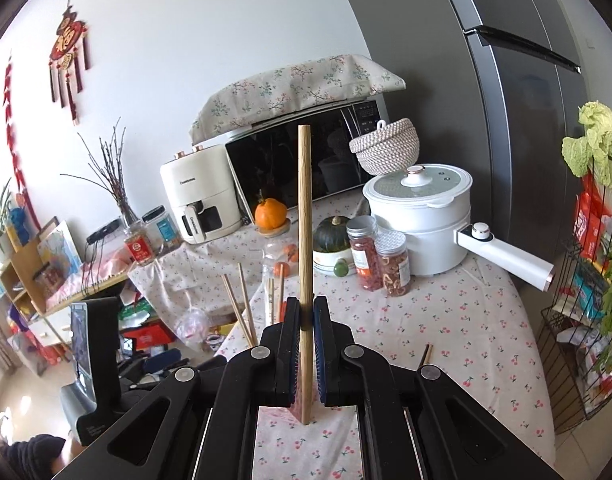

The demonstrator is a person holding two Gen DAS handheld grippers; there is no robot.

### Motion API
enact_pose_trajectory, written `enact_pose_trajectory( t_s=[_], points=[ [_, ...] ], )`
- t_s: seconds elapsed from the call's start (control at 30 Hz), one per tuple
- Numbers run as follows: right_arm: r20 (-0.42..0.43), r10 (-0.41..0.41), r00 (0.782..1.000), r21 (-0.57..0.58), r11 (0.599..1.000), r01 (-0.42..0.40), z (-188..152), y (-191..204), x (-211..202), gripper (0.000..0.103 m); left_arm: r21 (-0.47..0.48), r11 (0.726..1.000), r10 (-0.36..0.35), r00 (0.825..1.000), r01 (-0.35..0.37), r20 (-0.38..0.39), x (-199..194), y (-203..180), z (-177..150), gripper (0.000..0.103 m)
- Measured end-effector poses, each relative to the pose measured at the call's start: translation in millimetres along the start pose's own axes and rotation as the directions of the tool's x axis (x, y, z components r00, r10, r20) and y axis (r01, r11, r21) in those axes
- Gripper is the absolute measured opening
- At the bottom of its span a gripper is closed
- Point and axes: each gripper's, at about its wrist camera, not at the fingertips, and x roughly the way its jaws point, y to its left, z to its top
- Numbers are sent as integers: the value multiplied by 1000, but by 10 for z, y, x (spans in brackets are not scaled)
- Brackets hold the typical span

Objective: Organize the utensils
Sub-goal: 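Open both tools and release the chopsticks into the basket, then move both tools toward the last black-and-wooden chopstick pair on the table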

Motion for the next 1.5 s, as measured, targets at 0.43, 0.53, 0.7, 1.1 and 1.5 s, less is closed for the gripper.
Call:
enact_pose_trajectory(
  t_s=[0.43, 0.53, 0.7, 1.1, 1.5],
  points=[
    [31, 15, 999, -45, 999, -13, -47, 380, 413, 7, 20, 1000, -5, 991, 7, -135, 82, 278, -113, 84],
    [26, 9, 1000, -67, 998, -8, -85, 438, 527, 7, 8, 1000, -12, 990, 13, -143, 92, 331, -107, 85],
    [13, -17, 1000, -119, 993, 19, -167, 539, 659, 7, 1, 1000, -23, 988, 23, -154, 96, 354, -113, 85],
    [-35, -33, 999, -123, 992, 29, -261, 494, 790, 13, 44, 999, -24, 988, 31, -155, 90, 270, -140, 85],
    [29, -11, 1000, -93, 996, 14, -116, 228, 244, 63, 77, 995, -51, 989, 62, -138, 29, 118, -148, 87]
  ],
)
